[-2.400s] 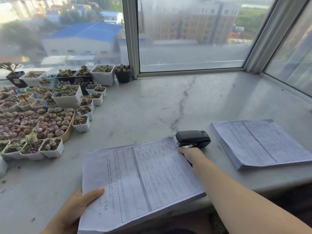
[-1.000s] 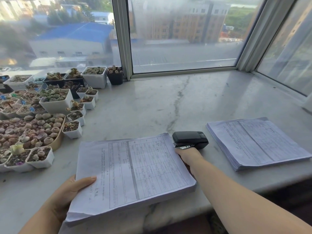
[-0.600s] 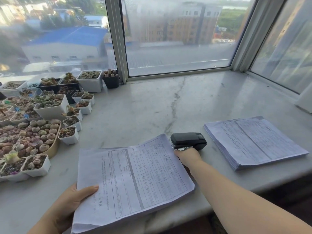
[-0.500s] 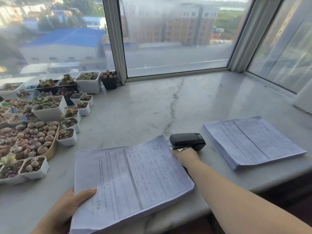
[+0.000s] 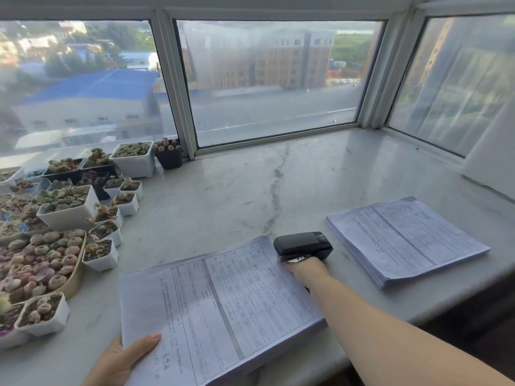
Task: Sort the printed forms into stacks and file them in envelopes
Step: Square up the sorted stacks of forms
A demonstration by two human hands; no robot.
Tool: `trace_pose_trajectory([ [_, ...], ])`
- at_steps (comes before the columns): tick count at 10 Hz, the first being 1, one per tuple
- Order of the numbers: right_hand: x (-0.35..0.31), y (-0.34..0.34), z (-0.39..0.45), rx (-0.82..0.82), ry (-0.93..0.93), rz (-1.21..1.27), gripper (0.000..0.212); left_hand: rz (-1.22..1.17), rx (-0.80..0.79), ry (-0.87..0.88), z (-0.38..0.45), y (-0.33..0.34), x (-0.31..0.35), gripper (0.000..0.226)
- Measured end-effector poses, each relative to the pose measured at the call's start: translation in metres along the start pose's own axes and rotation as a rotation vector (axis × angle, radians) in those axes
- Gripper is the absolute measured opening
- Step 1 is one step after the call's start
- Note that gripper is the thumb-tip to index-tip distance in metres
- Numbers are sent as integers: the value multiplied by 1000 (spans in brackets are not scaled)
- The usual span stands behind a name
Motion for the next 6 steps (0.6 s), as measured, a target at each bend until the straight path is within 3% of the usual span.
trace_pose_trajectory([
  [1,2,-2,-4,-11,-46,-25,33,2,-88,27,14,-1,-3,22],
  [5,26,-19,-21,-60,-174,-99,46,27,-162,-41,24,-6,-23,28],
  [6,18,-37,-30,164,-313,-267,34,23,-161,-50,24,-4,-24,33],
])
Point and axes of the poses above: each hand's wrist, its own z-axis towards the middle knuckle, its own y-axis out of the palm, x = y × z, the point moved 4 cm from there along z, towards the middle knuckle
